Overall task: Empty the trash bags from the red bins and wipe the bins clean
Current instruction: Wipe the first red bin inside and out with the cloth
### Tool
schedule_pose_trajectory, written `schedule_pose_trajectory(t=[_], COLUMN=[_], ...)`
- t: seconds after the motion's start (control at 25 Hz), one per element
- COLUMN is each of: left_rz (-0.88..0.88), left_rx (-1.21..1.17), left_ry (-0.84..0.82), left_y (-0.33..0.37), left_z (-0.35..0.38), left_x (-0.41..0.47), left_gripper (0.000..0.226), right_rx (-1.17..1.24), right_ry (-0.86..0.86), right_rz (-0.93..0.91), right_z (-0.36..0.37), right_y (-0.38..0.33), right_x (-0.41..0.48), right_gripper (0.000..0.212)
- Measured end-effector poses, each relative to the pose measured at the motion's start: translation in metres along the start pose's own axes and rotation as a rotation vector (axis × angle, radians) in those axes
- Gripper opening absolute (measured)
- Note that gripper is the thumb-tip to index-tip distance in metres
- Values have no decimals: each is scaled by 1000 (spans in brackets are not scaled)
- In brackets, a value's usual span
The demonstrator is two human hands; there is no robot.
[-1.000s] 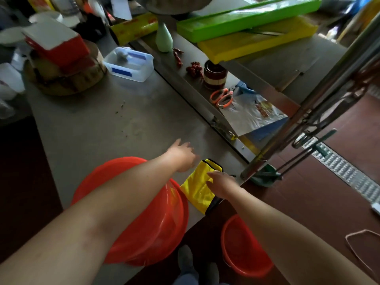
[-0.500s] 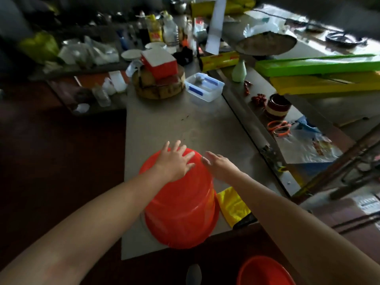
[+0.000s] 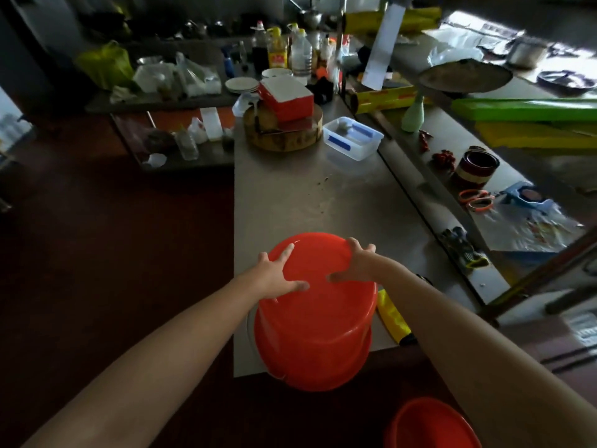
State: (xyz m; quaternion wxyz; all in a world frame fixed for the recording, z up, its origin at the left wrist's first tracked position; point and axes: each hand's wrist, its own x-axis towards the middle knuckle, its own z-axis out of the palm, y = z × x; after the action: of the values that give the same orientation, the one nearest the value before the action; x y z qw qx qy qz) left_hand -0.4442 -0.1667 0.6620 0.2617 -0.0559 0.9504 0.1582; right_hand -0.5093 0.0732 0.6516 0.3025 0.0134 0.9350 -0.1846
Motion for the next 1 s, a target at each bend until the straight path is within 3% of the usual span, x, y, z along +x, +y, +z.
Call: schedule_pose_trajectory(t=[0.32, 0.52, 0.68, 0.8, 0.88, 1.0], left_rz=[159, 185, 187, 179, 132, 94], left_rx=[-213, -282, -297, -227, -304, -336], left_ry=[126, 304, 468, 545, 582, 662], left_y=[-33, -34, -30, -26, -25, -20], left_z=[7, -12, -12, 24, 43, 53], left_x=[-30, -57, -81, -97, -103, -107], left_gripper=[134, 139, 138, 122, 98, 72], right_rx=[183, 207, 268, 292, 352, 374], right_ry=[131, 298, 385, 417, 426, 372], right_rz=[-117, -231, -282, -264, -229, -241], right_z=[33, 12, 8, 43, 59, 56], right_y=[-11, -33, -37, -22, -20, -28], right_x=[-45, -67, -88, -104, -109, -115], right_gripper=[130, 129, 117, 91, 66, 56])
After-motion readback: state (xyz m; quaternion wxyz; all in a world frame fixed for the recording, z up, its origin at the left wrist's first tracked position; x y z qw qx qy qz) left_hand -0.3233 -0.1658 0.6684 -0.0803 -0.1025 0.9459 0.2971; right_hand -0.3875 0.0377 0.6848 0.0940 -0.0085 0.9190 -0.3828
